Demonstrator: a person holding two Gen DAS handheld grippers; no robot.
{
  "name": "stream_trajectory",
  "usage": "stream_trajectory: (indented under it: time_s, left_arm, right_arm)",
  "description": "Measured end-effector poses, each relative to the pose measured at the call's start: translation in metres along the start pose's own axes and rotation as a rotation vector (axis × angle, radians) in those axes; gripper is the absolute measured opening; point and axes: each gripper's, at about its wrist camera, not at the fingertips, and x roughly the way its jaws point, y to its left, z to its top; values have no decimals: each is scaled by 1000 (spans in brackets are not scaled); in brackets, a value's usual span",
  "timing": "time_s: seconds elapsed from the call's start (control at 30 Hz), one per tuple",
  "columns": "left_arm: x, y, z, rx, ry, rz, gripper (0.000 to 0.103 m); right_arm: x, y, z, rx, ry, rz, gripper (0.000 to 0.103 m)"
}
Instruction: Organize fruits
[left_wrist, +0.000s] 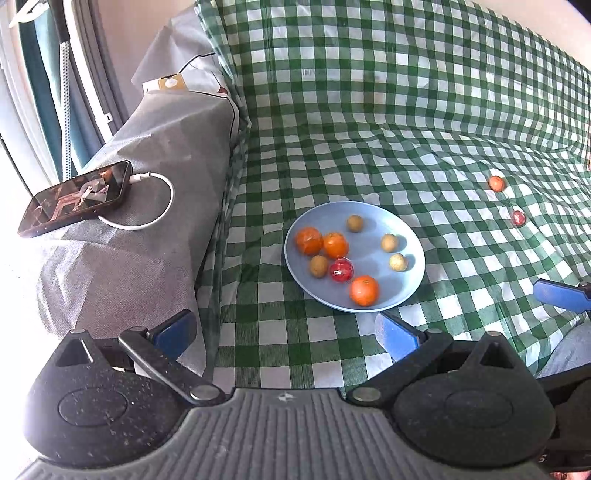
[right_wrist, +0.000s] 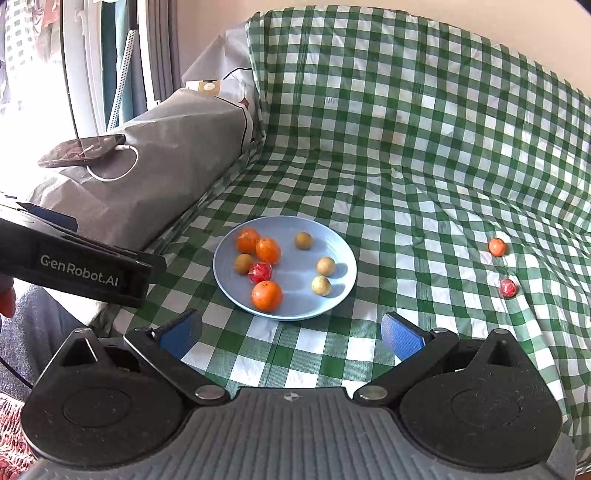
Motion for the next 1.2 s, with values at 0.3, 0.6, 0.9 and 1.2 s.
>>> stream_trajectory:
  time_s: [0.3, 0.6, 0.9, 1.2]
  left_arm:
    - [-1, -3, 0, 22, -5, -4, 103]
    - [3, -3, 1, 23, 3, -2, 103]
    - [8, -3, 0, 27, 17, -4, 103]
    - [15, -2, 1, 20, 37, -4, 103]
  right_arm:
    - [-1, 1, -1, 2, 1, 0, 102]
    - [-1, 4, -2, 7, 20, 5, 102]
    - [5, 3, -2, 4, 37, 11, 102]
    - [10, 1, -2, 7, 55, 18, 102]
